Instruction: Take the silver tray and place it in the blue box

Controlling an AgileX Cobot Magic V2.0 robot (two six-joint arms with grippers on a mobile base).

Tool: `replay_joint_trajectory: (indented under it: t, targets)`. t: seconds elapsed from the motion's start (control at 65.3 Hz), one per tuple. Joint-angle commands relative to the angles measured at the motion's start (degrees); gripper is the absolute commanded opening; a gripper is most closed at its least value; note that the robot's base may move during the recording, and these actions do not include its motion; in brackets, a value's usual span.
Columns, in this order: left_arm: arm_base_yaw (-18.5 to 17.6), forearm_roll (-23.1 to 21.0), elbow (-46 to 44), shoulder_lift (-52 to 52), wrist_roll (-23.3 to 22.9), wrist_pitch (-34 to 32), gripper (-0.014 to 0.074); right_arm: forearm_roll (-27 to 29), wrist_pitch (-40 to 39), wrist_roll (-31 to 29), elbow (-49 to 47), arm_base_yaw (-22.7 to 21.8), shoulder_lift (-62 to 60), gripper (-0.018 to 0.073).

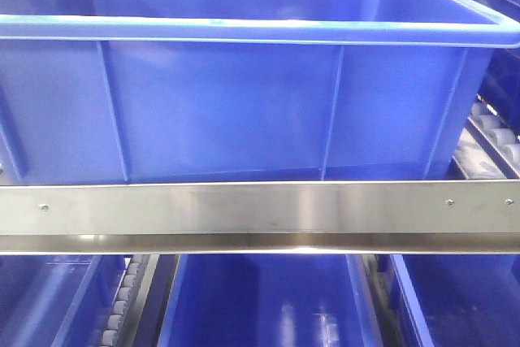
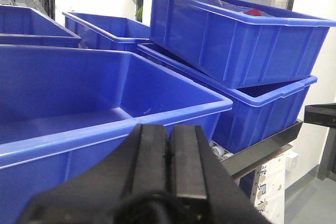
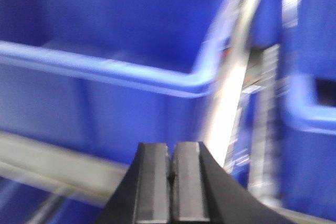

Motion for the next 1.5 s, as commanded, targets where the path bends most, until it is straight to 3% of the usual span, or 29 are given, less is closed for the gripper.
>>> replay_joint_trajectory:
  t: [0.0, 0.199, 0.276, 0.398, 1.317, 1.455, 1.486]
  targets:
    - [-0.3, -1.0, -1.6, 0.5, -0.2, -3.3, -0.0087, 5.9, -11.3, -8.4, 0.8, -4.3, -0.1, 0.005]
    - [-0.3, -1.0, -1.6, 0.5, -0.2, -3.3, -0.0087, 6.0, -6.1, -8.0, 3.4, -11.7, -11.0, 0.005]
    - [-0.3, -1.0, -1.6, 0.5, -0.2, -3.3, -0.0087, 6.0, -0.6, -6.8, 3.8, -13.2, -15.0, 0.005]
    - [-0.3, -1.0, -1.5, 0.5, -0.2, -3.2, -0.0087, 5.9, 2.0, -2.9, 3.8, -13.2, -14.7, 0.005]
    - [-0.3, -1.0, -1.5, 0.6, -0.2, -3.1, -0.0087, 5.3, 1.5, -3.0, 3.8, -13.1, -14.7, 0.005]
    - [-0.3, -1.7, -1.6, 0.6, 0.3, 0.8, -0.0087, 5.3, 1.5, -3.0, 3.8, -13.1, -14.7, 0.005]
    - [-0.2, -4.3, -1.9, 0.6, 3.2, 3.0, -0.0087, 5.3, 1.5, -3.0, 3.8, -13.1, -14.7, 0.005]
